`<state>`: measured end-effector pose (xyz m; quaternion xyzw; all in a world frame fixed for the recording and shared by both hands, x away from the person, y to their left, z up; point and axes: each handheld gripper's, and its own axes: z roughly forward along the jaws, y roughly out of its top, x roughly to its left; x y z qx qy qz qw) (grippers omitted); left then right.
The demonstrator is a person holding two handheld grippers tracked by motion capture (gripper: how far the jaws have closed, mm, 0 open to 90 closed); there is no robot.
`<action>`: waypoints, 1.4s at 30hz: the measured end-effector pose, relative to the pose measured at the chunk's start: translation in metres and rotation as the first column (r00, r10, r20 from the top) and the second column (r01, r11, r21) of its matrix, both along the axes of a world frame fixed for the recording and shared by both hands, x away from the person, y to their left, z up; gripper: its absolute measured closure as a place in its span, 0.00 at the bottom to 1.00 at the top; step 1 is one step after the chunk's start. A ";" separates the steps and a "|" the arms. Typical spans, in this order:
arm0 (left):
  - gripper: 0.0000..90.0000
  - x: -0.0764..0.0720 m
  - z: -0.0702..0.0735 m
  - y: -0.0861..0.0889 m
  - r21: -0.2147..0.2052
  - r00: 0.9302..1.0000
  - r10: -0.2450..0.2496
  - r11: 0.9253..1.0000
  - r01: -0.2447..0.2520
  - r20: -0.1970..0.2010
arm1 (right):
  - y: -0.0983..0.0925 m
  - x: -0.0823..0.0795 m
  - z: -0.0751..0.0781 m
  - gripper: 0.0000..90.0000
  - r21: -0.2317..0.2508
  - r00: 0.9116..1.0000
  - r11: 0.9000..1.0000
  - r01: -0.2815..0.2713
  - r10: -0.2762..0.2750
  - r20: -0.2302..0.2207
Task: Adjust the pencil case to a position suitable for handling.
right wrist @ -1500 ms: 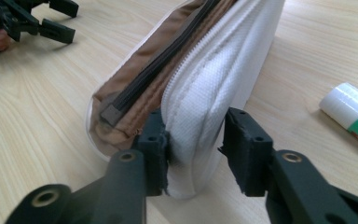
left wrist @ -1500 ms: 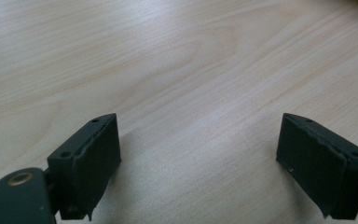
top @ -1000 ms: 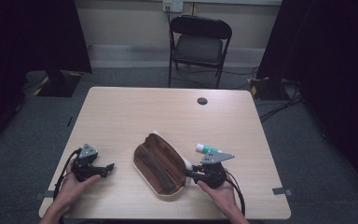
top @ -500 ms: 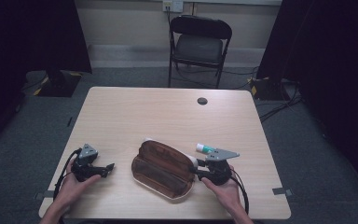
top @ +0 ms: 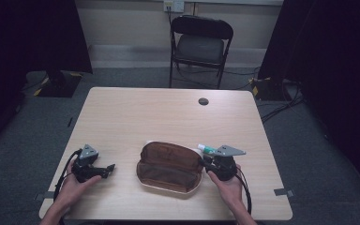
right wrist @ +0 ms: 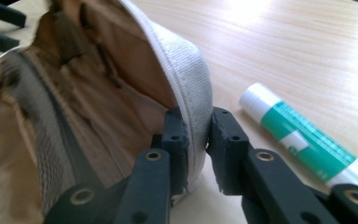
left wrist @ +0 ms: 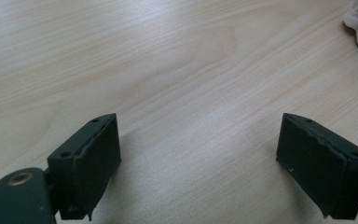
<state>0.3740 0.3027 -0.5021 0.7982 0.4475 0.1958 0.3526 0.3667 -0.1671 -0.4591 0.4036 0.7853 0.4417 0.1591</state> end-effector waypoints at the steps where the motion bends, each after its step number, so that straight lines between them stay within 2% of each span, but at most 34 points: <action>1: 0.14 0.000 0.000 0.000 -0.001 1.000 0.001 1.000 -0.001 0.000 | 0.000 0.004 0.000 0.87 0.000 1.000 1.000 0.001 -0.001 -0.003; 5: 0.14 0.000 0.000 0.000 -0.001 1.000 0.000 1.000 0.000 0.001 | 0.002 0.020 0.000 0.87 0.012 1.000 1.000 -0.008 0.008 -0.014; 9: 0.14 0.000 0.000 0.000 0.002 1.000 -0.002 1.000 0.002 -0.001 | 0.003 0.037 -0.001 0.86 0.056 0.999 0.998 -0.004 0.006 -0.043; 14: 0.14 0.000 0.000 0.000 0.002 1.000 -0.003 1.000 0.003 -0.001 | 0.009 0.052 -0.003 0.86 0.061 0.999 0.998 -0.007 0.010 -0.048; 17: 0.14 0.000 0.000 0.000 0.002 1.000 -0.003 1.000 0.003 -0.001 | 0.012 0.053 -0.006 0.83 0.042 0.999 0.999 -0.020 0.021 -0.044; 23: 0.14 0.000 0.000 0.000 0.002 1.000 -0.003 1.000 0.003 -0.001 | 0.010 0.055 -0.006 0.67 0.039 0.999 0.999 -0.014 0.015 -0.035; 28: 0.14 0.000 0.000 0.000 0.002 1.000 -0.003 1.000 0.003 -0.001 | 0.007 0.051 0.000 0.56 0.061 0.999 0.998 -0.025 0.027 -0.045; 30: 0.14 0.000 0.000 0.000 0.002 1.000 -0.003 1.000 0.003 -0.001 | 0.004 0.046 0.005 0.54 0.056 0.998 0.998 -0.033 0.035 -0.042; 31: 0.14 0.000 0.000 0.000 0.002 1.000 -0.003 1.000 0.003 -0.001 | 0.001 0.043 0.007 0.53 0.055 0.999 0.998 -0.037 0.039 -0.026; 35: 0.14 0.000 0.000 0.000 0.002 1.000 -0.002 1.000 0.002 -0.001 | -0.015 0.035 0.017 0.53 0.083 0.999 0.996 -0.034 0.035 -0.007; 38: 0.14 0.000 0.000 0.000 0.004 1.000 -0.002 1.000 0.002 -0.001 | -0.026 0.036 0.016 0.51 0.046 1.000 0.999 -0.017 0.018 -0.008; 40: 0.14 0.000 0.000 0.000 0.005 1.000 0.000 1.000 0.000 0.000 | -0.034 0.041 0.010 0.51 0.031 1.000 1.000 0.001 0.000 -0.028; 42: 0.14 0.000 0.000 0.000 0.004 1.000 0.000 1.000 0.000 -0.001 | -0.041 0.050 0.001 0.51 -0.002 1.000 1.000 0.012 -0.012 -0.029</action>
